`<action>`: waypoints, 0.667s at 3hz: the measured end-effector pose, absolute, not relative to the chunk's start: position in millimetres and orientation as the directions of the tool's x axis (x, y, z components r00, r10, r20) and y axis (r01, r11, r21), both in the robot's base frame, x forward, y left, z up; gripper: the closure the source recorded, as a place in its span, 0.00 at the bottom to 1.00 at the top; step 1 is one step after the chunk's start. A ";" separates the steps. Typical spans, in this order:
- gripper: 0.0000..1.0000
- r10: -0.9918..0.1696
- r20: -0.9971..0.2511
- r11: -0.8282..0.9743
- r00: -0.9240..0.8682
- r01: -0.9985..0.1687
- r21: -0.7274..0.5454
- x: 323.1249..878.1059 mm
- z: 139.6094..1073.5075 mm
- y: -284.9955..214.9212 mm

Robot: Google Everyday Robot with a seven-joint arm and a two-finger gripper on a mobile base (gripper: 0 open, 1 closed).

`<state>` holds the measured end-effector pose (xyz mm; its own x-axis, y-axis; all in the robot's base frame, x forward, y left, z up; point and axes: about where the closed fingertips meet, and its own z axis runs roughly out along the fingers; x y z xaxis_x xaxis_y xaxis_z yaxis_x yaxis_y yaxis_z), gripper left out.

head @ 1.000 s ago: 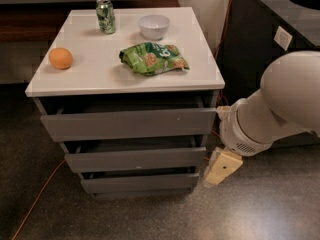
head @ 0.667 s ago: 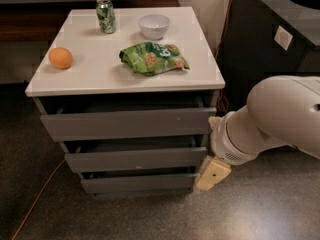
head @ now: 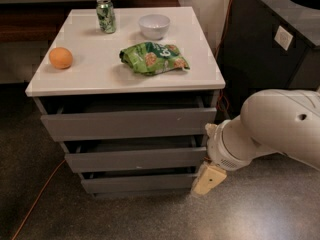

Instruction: Place orange into middle drawer

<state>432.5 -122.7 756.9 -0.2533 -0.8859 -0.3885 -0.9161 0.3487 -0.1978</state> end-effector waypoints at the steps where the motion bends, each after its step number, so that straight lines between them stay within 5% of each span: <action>1: 0.00 -0.895 -0.393 0.308 -0.214 -0.931 -0.195 447.2 705.8 -114.6; 2: 0.00 -0.904 -0.400 0.256 -0.152 -0.941 -0.221 479.9 648.7 -104.6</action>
Offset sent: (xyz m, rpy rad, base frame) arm 0.0892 0.0300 -0.1818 0.0056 -0.0565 0.1749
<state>479.9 -104.6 648.7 -0.1518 -0.9041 -0.3995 -0.9411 0.2558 -0.2213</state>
